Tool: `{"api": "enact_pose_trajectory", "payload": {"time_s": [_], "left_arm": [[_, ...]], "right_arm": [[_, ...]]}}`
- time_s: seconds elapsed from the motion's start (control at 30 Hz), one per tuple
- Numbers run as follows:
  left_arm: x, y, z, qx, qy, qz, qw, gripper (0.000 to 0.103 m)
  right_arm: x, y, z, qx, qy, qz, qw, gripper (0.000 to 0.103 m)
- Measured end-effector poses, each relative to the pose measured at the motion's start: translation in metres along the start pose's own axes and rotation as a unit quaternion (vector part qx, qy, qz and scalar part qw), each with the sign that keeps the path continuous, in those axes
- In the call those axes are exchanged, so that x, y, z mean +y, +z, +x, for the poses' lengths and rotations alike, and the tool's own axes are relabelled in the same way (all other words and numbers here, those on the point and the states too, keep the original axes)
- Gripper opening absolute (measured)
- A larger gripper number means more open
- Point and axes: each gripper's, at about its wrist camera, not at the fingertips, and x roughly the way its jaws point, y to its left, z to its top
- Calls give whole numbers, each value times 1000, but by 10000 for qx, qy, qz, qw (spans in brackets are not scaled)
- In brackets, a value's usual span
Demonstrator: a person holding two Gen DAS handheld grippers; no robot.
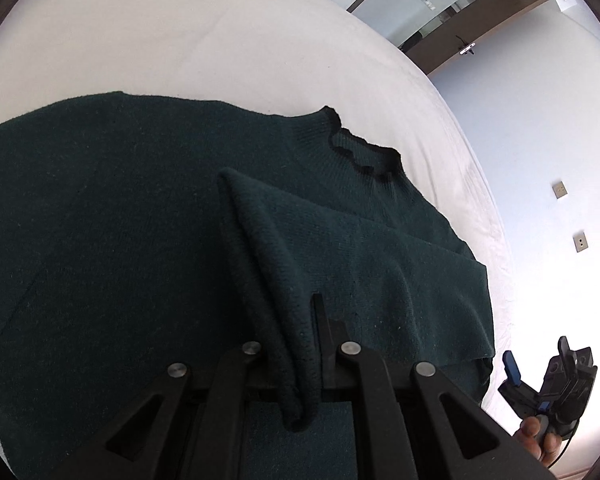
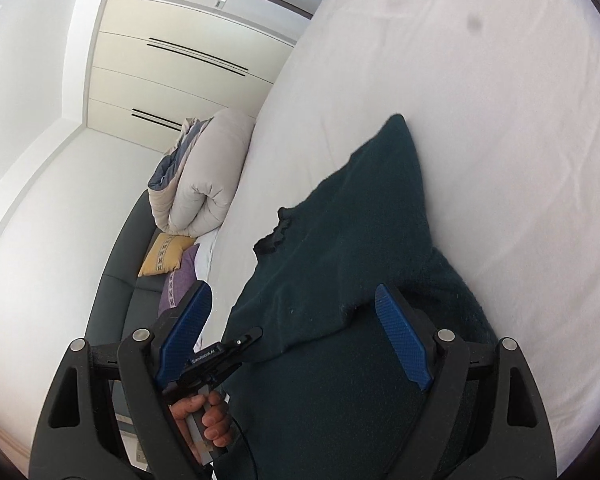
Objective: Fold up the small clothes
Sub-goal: 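Fold the held sleeve across the sweater body with the right gripper, release, then grasp the other sleeve cuff with the left gripper and lift it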
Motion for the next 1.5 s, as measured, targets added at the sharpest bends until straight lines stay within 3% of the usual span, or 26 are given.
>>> {"api": "enact_pose_trajectory", "payload": {"time_s": [0.23,0.4,0.5,0.6,0.73,0.87,0.97,1.03,1.1,1.17,1.27,1.37,1.4,1.5], "left_arm": [[13,4,-8,-146,123,145,9997,26],[7,-7,-21,-399,688,644,9948,48],[11,-7,-20,-495,833,684,9929,49],[14,-7,-21,-626,870,609,9924,49],[20,-21,-41,-813,953,535,9907,53],[51,-48,-89,-1148,893,236,9891,63],[95,-70,-142,-1606,855,-329,9828,71],[134,-85,-180,-1998,768,-896,9727,79],[180,-101,-215,-2383,765,-1537,9559,87],[229,-113,-236,-2534,709,-2246,9382,87],[299,-132,-255,-2800,176,-3384,8982,87],[340,-140,-264,-3055,-340,-4054,8609,87],[347,-138,-264,-3088,-426,-4159,8543,87],[362,-120,-263,-3109,-416,-4297,8467,87]], "right_arm": [[-15,62,52,439,-209,229,9986,84],[-37,98,81,412,-257,491,9976,84],[-40,111,98,613,-256,550,9963,84],[-31,102,103,885,-253,322,9952,84],[-28,63,100,1360,11,310,9902,84],[-23,33,84,1372,-46,73,9905,84],[-14,15,68,1381,-31,232,9901,84],[-4,-1,54,1329,102,197,9909,84],[5,-18,43,1320,274,194,9907,84],[15,-39,36,1364,430,195,9895,84],[29,-71,33,1521,545,144,9868,84],[41,-104,33,1701,569,94,9837,84],[45,-112,34,1753,578,92,9828,84],[52,-133,37,1908,568,93,9799,84]]}}
